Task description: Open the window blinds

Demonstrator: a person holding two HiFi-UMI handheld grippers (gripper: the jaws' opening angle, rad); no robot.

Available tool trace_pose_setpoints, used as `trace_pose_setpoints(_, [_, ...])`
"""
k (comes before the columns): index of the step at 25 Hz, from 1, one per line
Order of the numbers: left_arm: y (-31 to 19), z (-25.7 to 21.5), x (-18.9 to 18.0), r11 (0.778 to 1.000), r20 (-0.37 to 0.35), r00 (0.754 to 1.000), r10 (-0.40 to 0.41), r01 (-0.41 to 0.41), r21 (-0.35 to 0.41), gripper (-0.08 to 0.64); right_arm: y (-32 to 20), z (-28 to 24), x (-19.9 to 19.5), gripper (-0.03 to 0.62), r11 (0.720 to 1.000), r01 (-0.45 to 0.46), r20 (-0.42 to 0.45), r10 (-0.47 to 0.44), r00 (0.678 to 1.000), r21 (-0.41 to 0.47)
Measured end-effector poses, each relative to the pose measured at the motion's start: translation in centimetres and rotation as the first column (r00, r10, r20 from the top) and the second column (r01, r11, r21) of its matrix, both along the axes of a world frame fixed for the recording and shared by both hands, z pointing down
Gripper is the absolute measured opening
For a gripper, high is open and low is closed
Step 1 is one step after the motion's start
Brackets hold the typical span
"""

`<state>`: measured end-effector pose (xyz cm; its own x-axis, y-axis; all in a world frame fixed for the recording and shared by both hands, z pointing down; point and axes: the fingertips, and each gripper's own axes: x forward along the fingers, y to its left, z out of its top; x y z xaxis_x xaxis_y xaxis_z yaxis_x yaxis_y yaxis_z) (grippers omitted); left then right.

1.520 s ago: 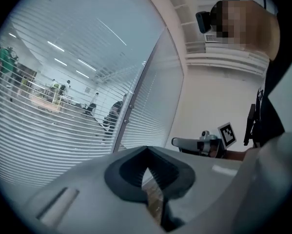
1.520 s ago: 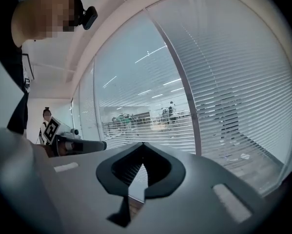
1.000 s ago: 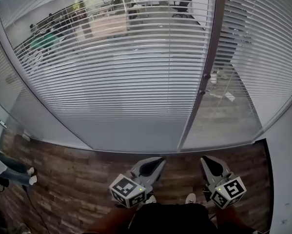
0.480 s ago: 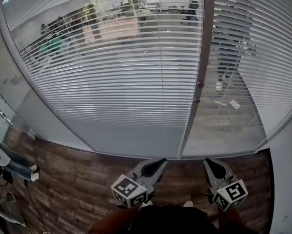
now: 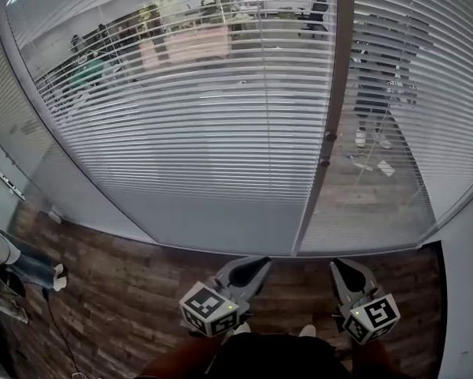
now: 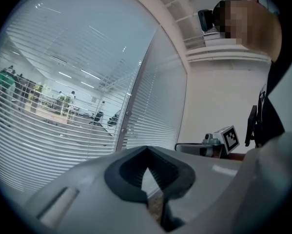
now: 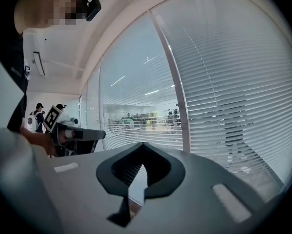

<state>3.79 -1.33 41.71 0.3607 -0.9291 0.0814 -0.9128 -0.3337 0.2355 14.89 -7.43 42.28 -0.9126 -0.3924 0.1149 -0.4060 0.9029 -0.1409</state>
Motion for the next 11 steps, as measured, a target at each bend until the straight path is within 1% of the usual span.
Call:
trace_pose_setpoints(6, [0.44,-0.07,-0.25,1.000,0.007,1.000,-0.002,0.002,0.001,0.000,0.43,0.16,-0.16,0.023,1.000,0.000,0.006,0.000,1.000,0.004])
trace_pose_setpoints(11, [0.55,-0.19,-0.13,1.000,0.014,1.000,-0.013,0.013,-0.015,0.000,0.75,0.32,-0.14,0.023,1.000,0.004,0.008,-0.004,1.000,0.015])
